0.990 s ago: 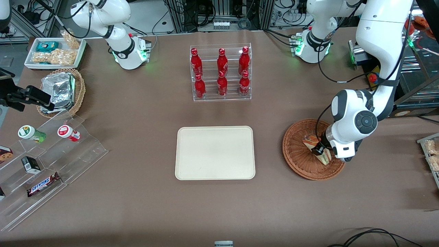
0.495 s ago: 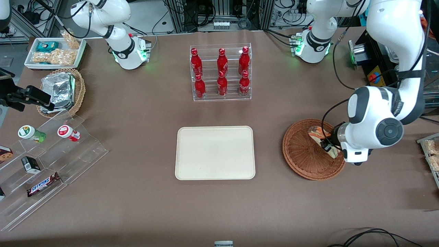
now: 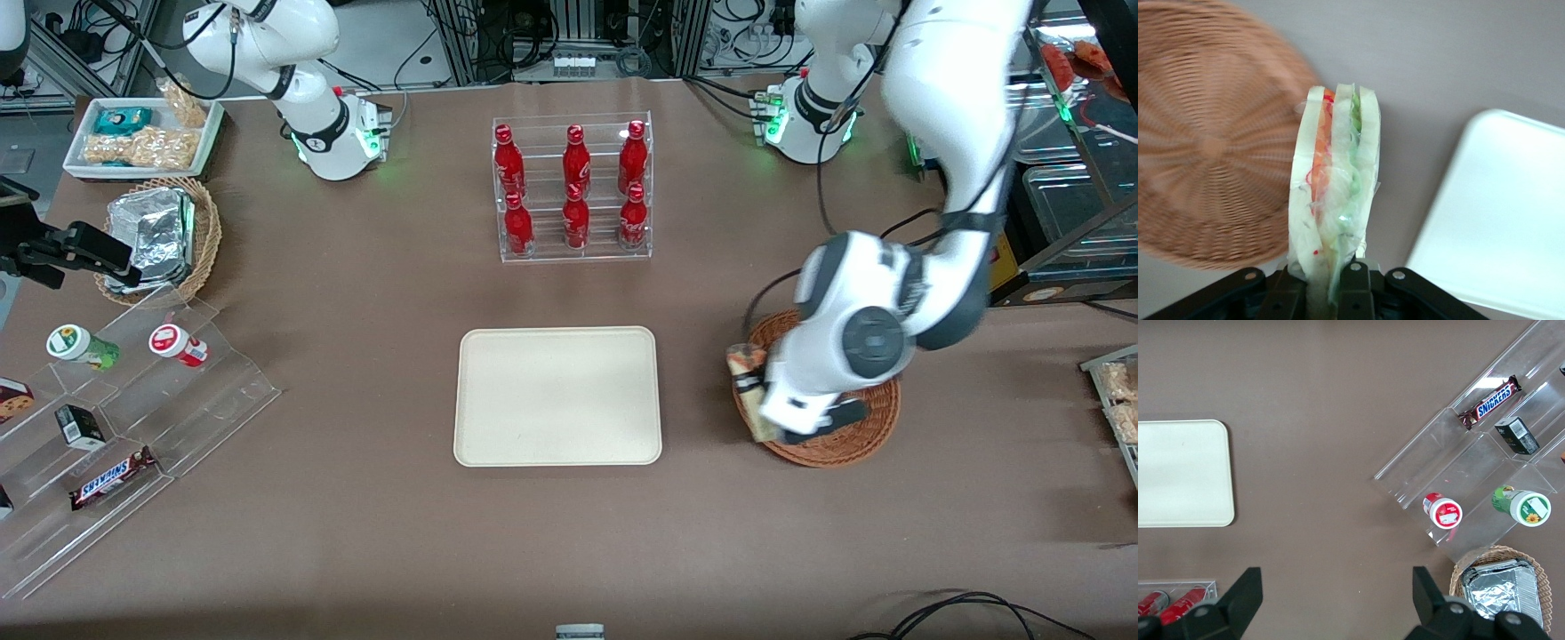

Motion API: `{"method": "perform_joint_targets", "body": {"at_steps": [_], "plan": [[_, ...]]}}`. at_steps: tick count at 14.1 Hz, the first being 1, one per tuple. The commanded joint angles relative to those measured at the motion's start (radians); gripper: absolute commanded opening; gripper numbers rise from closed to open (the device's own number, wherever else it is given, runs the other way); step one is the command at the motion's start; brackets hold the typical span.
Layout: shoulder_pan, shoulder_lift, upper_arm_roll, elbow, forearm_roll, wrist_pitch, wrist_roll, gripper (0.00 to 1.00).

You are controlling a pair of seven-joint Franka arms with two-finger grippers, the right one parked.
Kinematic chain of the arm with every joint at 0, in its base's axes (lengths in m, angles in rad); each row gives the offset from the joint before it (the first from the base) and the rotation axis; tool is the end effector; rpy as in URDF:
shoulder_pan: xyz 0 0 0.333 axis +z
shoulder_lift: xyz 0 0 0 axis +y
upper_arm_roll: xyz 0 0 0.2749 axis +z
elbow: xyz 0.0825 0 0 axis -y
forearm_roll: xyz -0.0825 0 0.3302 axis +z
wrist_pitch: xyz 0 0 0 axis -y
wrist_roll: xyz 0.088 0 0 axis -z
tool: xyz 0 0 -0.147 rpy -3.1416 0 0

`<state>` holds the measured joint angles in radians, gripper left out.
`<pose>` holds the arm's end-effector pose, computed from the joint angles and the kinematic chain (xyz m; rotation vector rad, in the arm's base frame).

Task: Place sandwich from basket to tray
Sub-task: 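Lift the sandwich out of the basket and carry it over the tray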

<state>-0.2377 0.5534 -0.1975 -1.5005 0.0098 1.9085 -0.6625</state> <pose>0.5605 -0.2448 0.2904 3.0959 0.3815 -0.2584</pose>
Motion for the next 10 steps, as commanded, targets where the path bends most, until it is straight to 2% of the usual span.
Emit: {"method": "perform_joint_targets", "body": {"at_steps": [1, 5, 10], "plan": [[-0.107, 0.088, 0.004, 0.088, 0.021, 0.09, 0.034, 0.12], [-0.228, 0.172, 0.004, 0.137, 0.026, 0.216, -0.012, 0.12], [-0.337, 0.266, 0.009, 0.25, 0.035, 0.241, -0.061, 0.12]]}}
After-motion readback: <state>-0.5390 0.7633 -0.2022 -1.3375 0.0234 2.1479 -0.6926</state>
